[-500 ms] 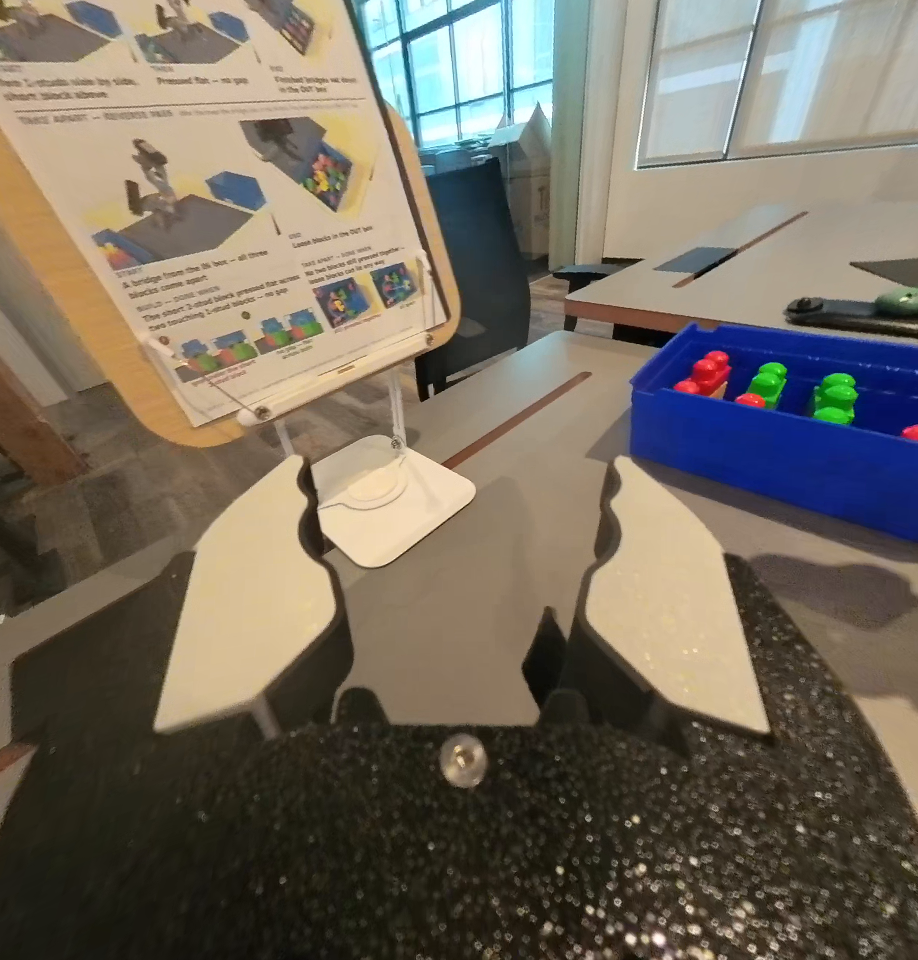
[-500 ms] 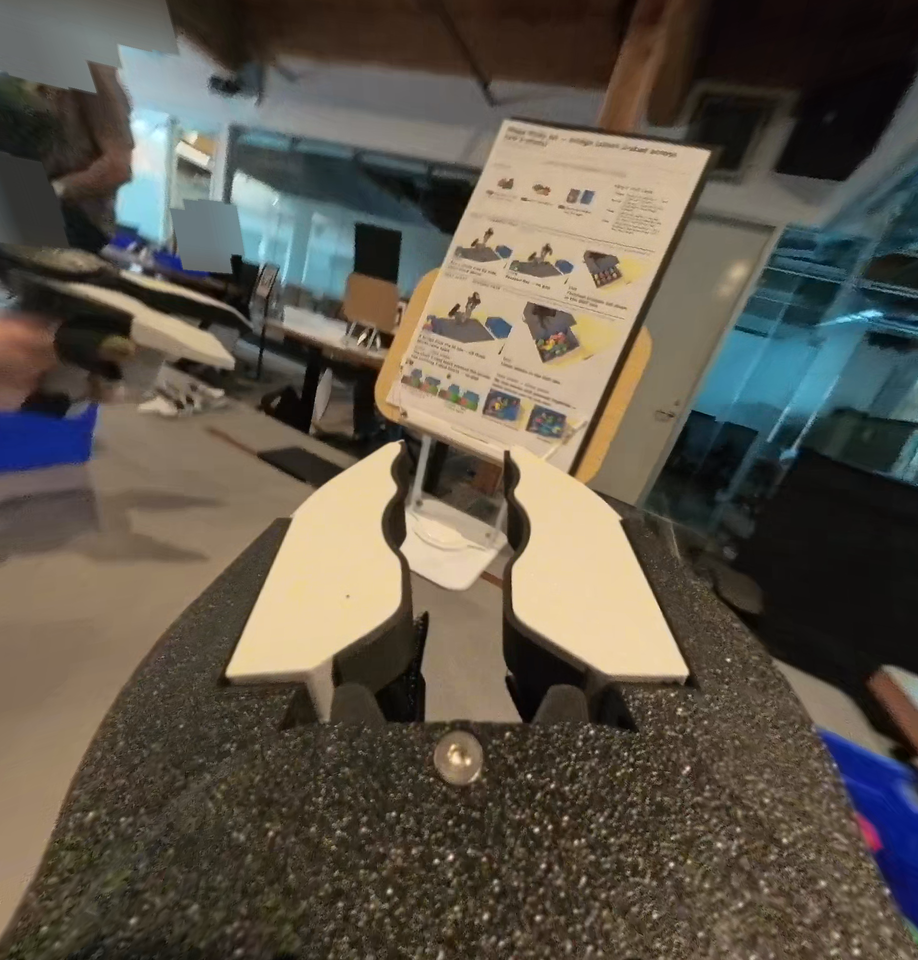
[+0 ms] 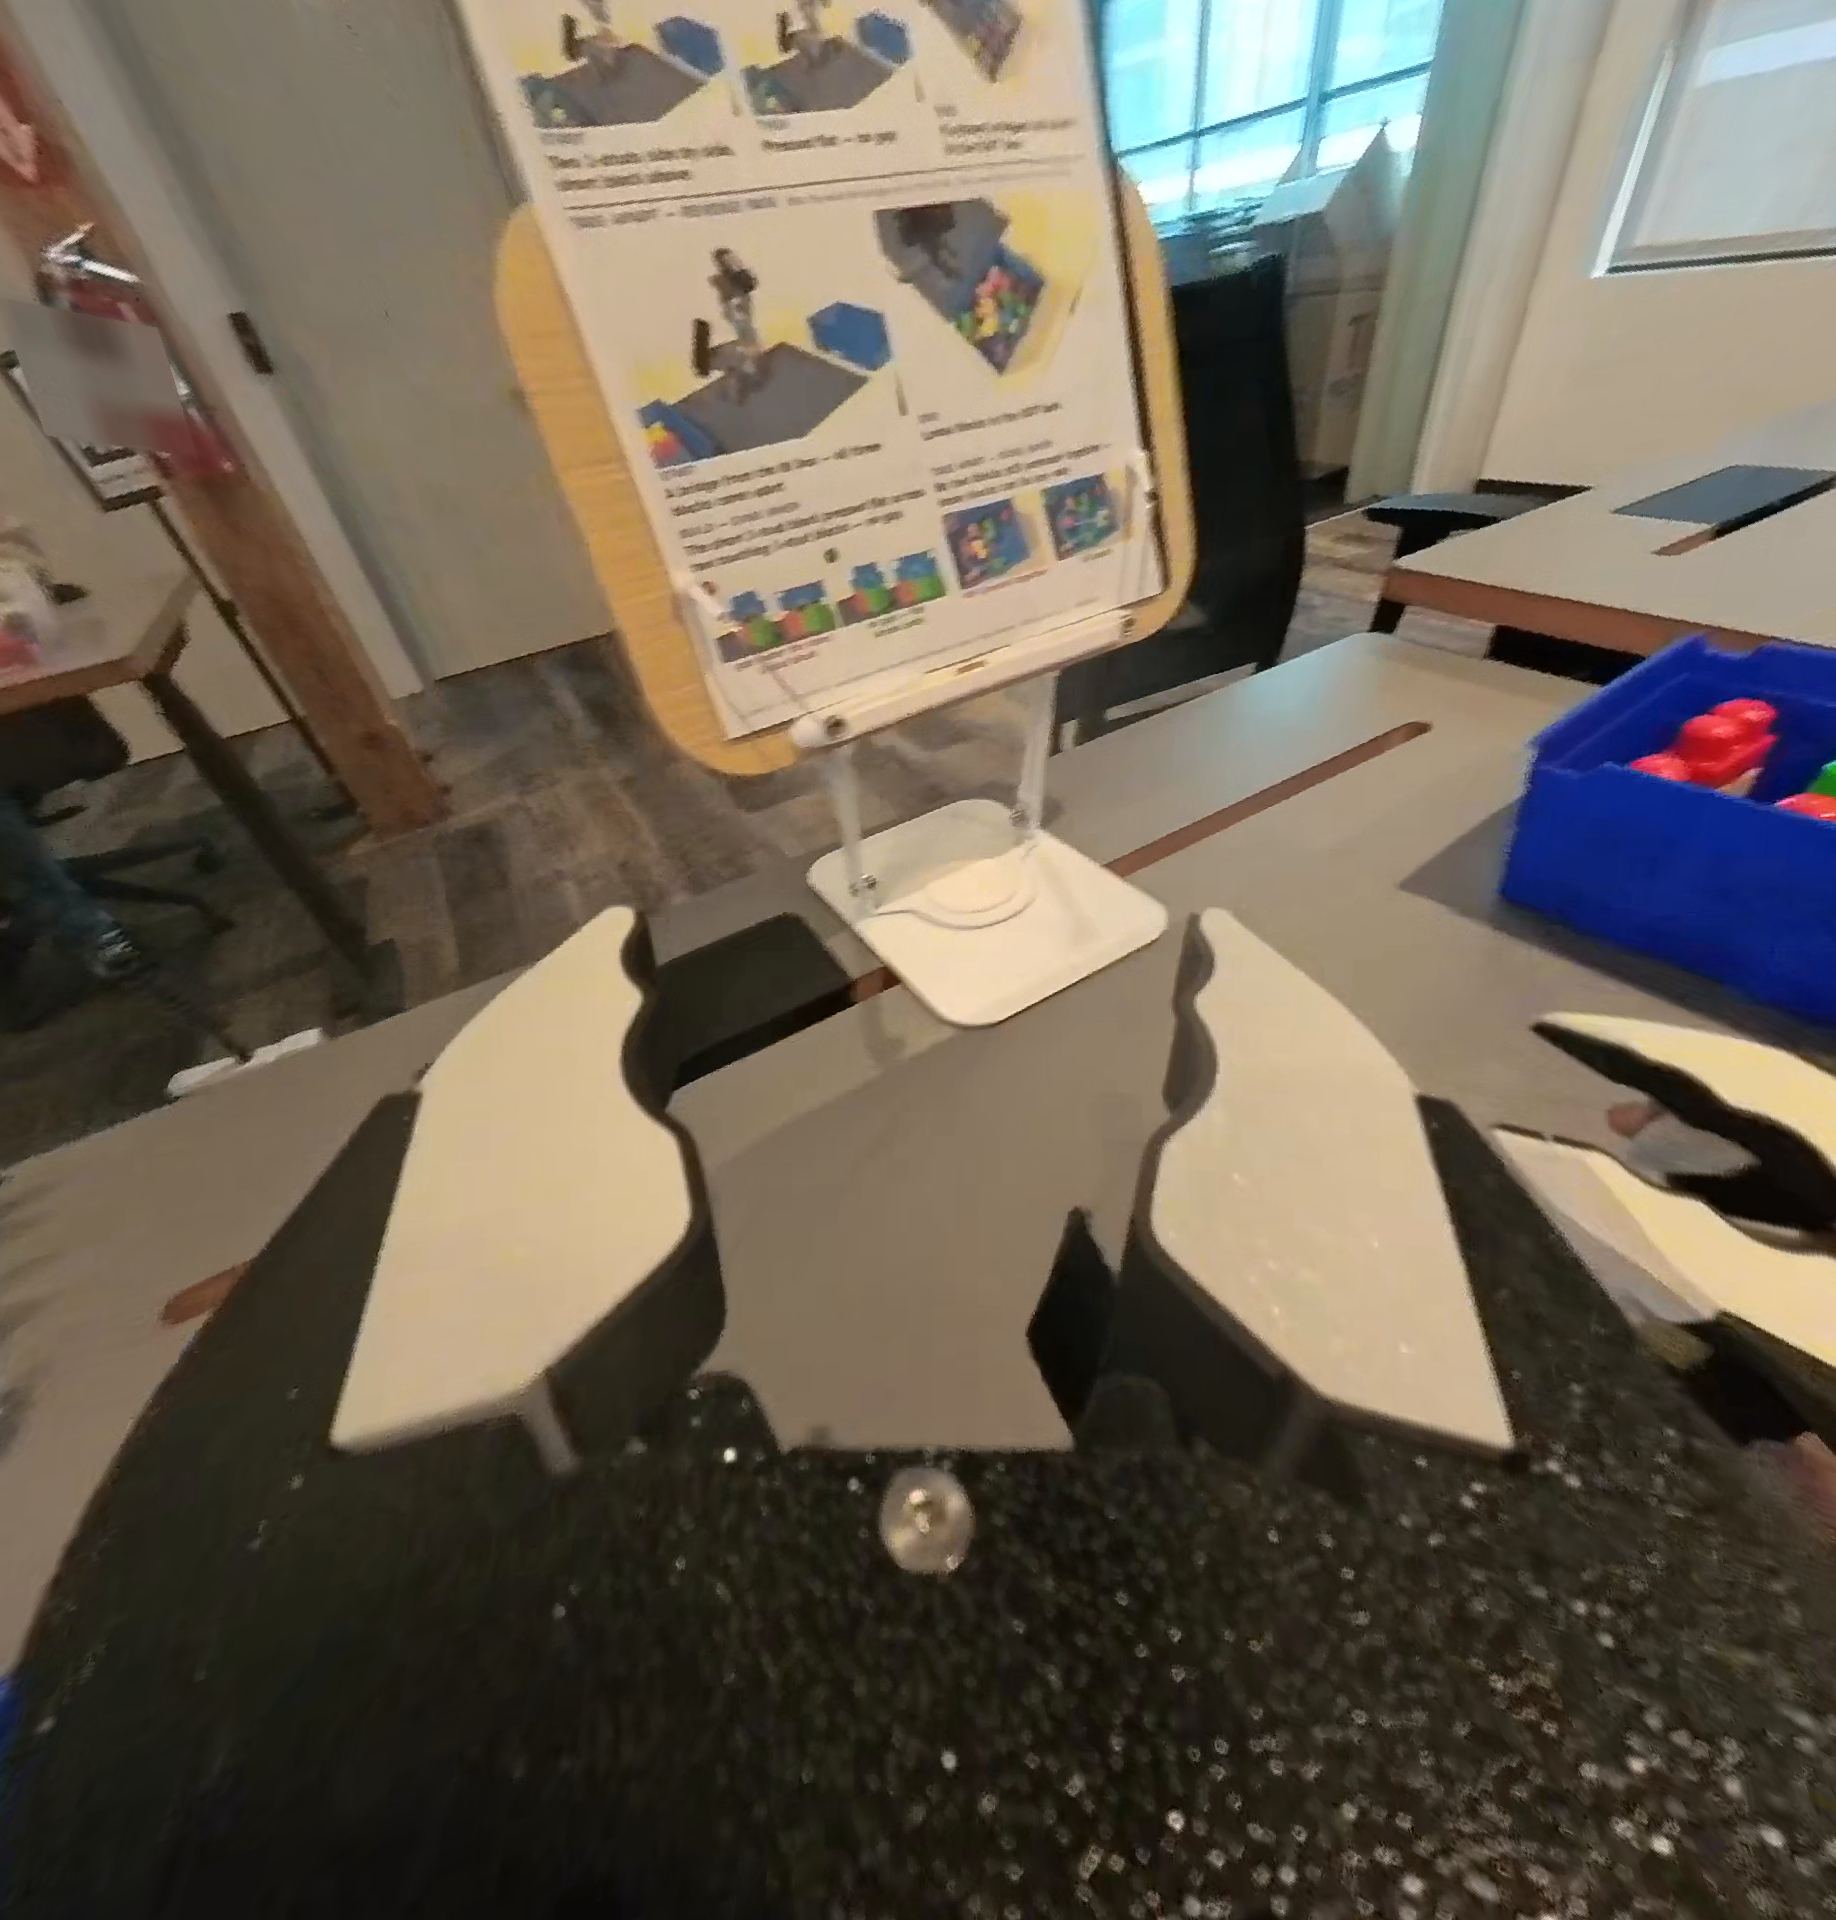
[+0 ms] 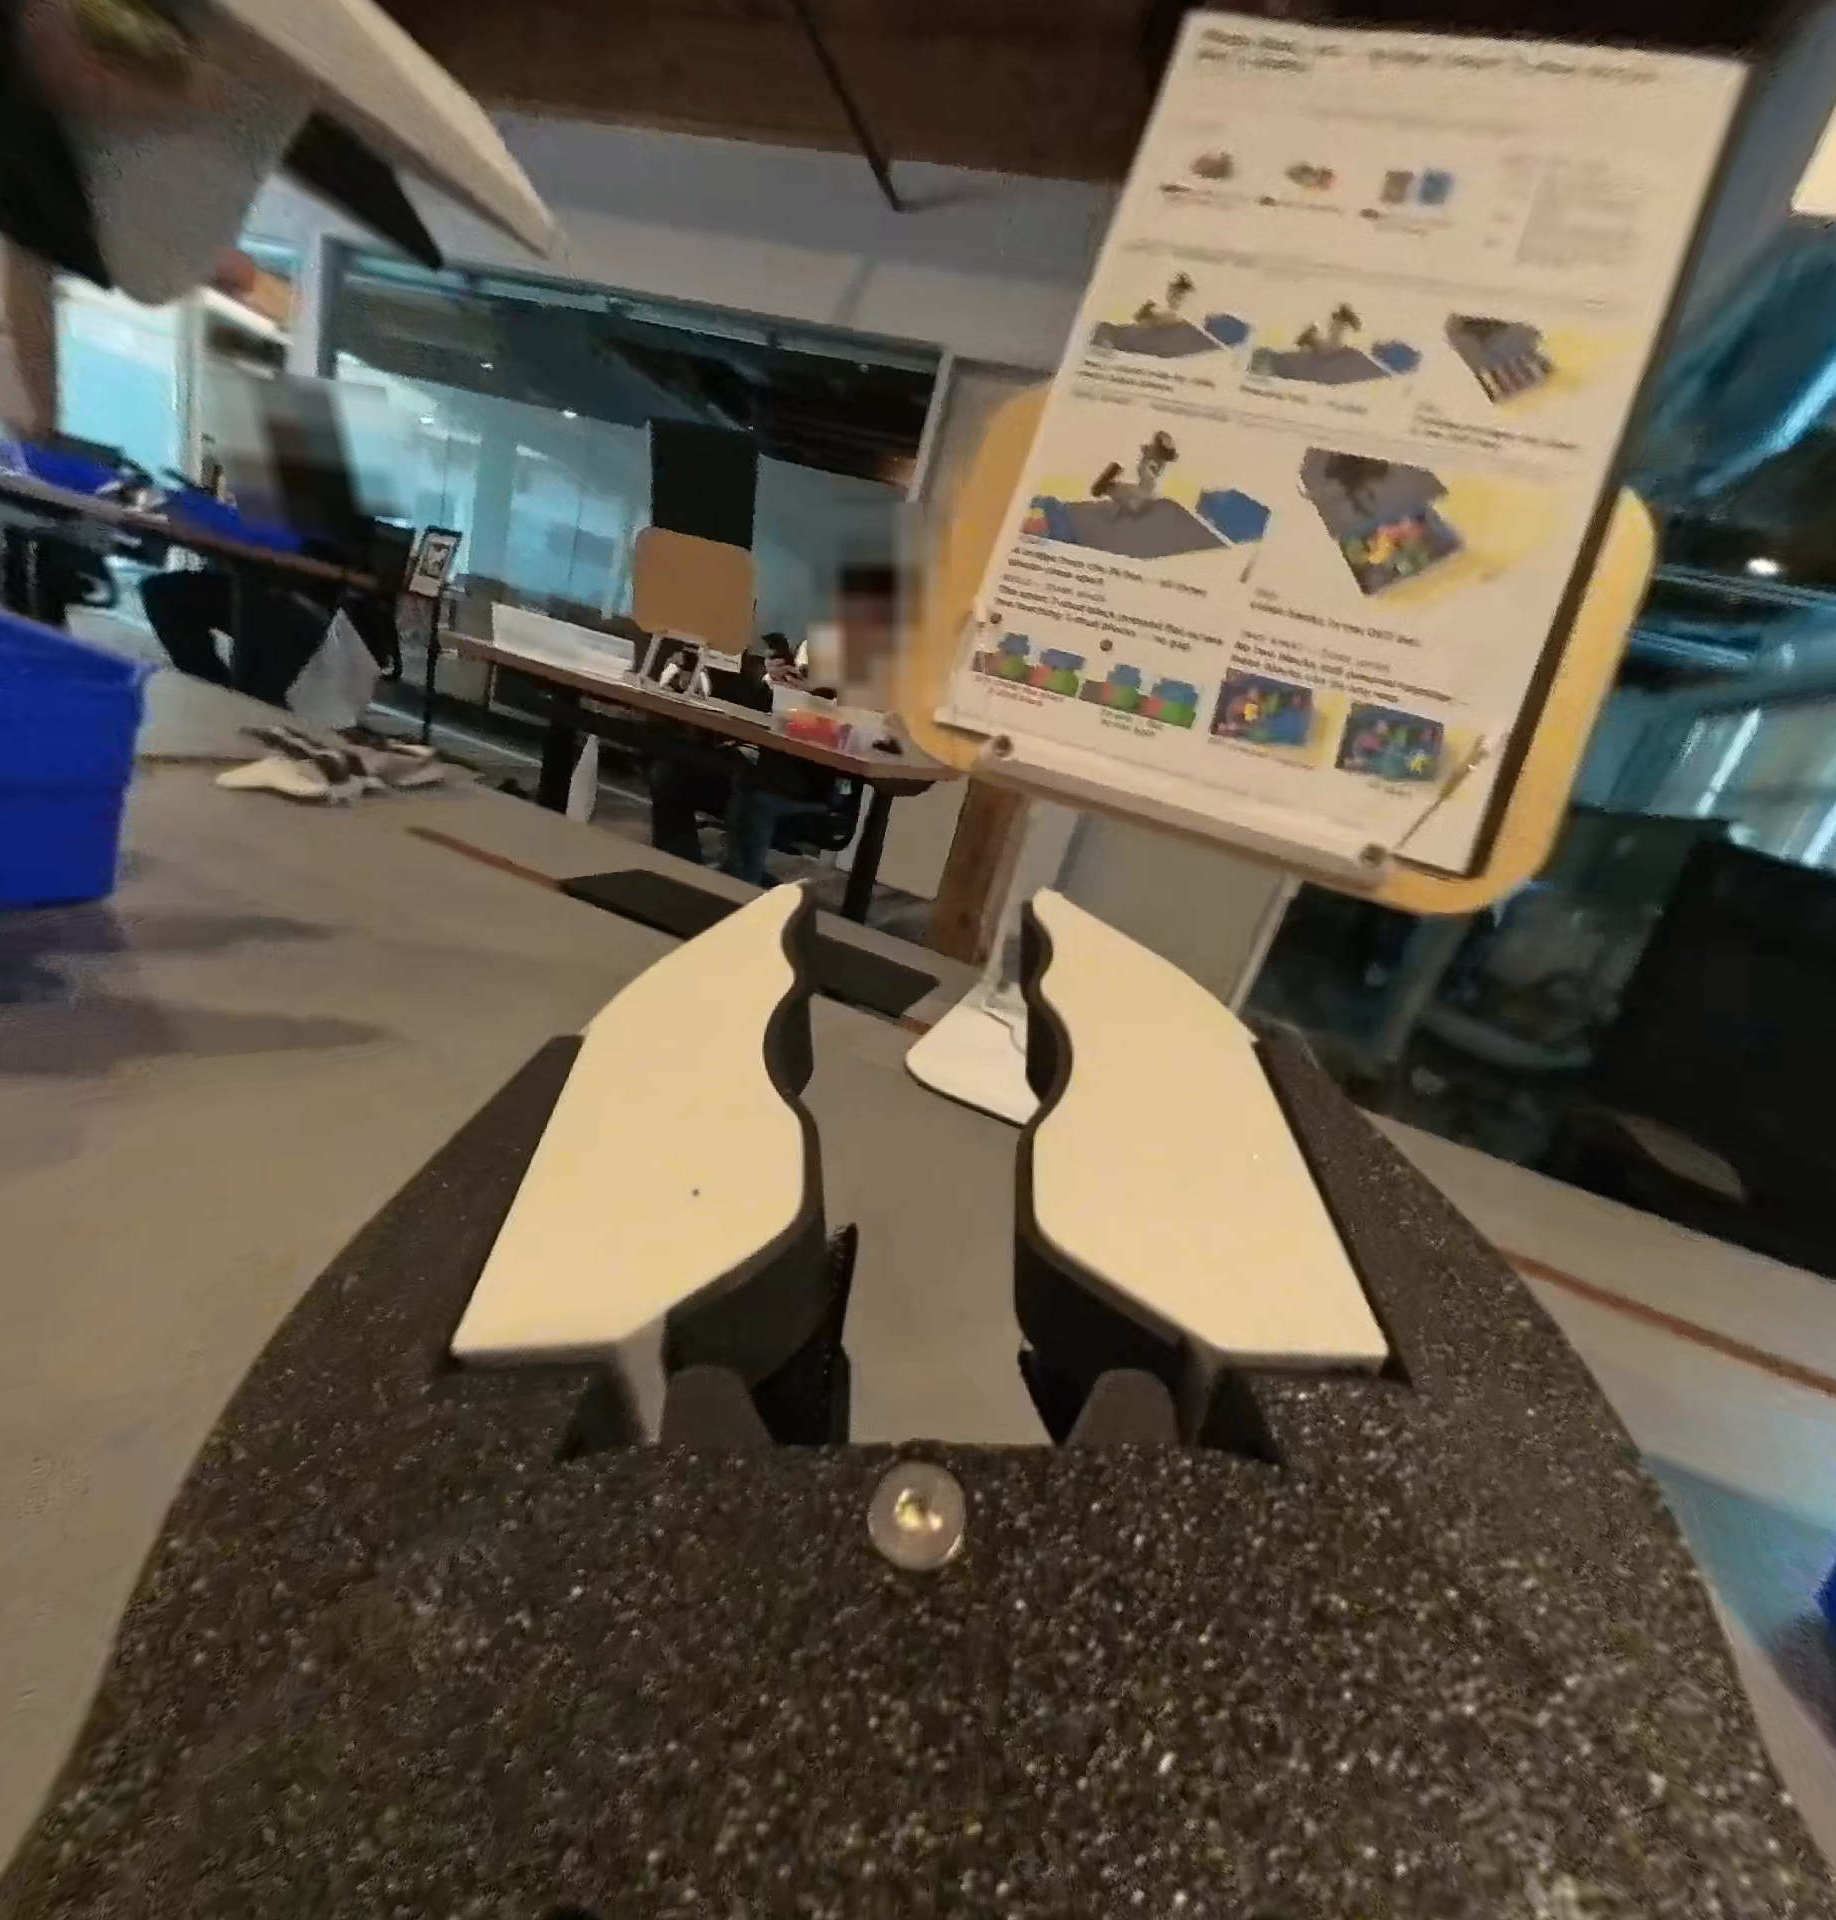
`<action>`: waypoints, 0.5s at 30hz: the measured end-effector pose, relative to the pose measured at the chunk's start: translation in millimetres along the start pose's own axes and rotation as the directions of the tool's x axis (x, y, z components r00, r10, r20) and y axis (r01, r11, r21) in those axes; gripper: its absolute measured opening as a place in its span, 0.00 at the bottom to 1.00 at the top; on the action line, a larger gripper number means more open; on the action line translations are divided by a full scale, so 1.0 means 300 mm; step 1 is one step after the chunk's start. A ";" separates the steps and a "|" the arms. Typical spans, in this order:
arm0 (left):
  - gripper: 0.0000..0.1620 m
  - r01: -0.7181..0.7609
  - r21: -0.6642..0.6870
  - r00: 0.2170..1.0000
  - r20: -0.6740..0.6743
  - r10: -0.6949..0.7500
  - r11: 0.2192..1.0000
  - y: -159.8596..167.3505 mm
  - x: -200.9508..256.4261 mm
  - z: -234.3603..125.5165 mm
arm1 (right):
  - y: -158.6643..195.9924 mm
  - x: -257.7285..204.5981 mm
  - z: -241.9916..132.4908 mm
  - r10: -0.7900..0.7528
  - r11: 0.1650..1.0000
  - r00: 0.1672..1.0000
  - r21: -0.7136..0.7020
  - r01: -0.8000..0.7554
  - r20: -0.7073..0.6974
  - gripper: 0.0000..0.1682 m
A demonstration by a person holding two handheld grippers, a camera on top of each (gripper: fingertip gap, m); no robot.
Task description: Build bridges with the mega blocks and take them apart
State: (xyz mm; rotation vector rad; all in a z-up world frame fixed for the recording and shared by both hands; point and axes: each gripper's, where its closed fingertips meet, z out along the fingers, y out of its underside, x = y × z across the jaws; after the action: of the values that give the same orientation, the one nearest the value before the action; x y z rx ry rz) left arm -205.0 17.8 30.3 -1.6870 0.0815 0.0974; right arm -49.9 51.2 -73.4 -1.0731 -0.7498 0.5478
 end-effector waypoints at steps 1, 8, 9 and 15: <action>0.55 0.004 -0.017 0.999 0.033 -0.003 1.000 0.007 -0.032 -0.023 | -0.002 -0.024 0.000 -0.003 1.000 0.999 0.014 0.003 0.033 0.22; 0.50 0.120 -0.146 0.976 0.198 -0.090 0.982 0.094 -0.223 -0.314 | 0.024 -0.058 0.015 0.000 1.000 0.997 0.011 -0.001 0.082 0.22; 0.49 0.135 -0.158 0.967 0.236 -0.096 0.978 0.110 -0.260 -0.372 | 0.031 -0.055 0.019 0.015 1.000 0.997 0.002 -0.016 0.081 0.21; 0.37 0.144 -0.391 0.944 0.331 -0.007 0.909 0.350 -0.445 -0.690 | 0.049 -0.052 0.026 0.059 0.998 0.994 -0.020 -0.057 0.093 0.20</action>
State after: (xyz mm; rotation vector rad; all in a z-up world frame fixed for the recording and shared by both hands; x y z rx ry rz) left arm -345.9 -200.7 -34.1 -2.0701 -0.2712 0.3516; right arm -66.5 50.1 -89.1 -1.0940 -0.8083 0.6456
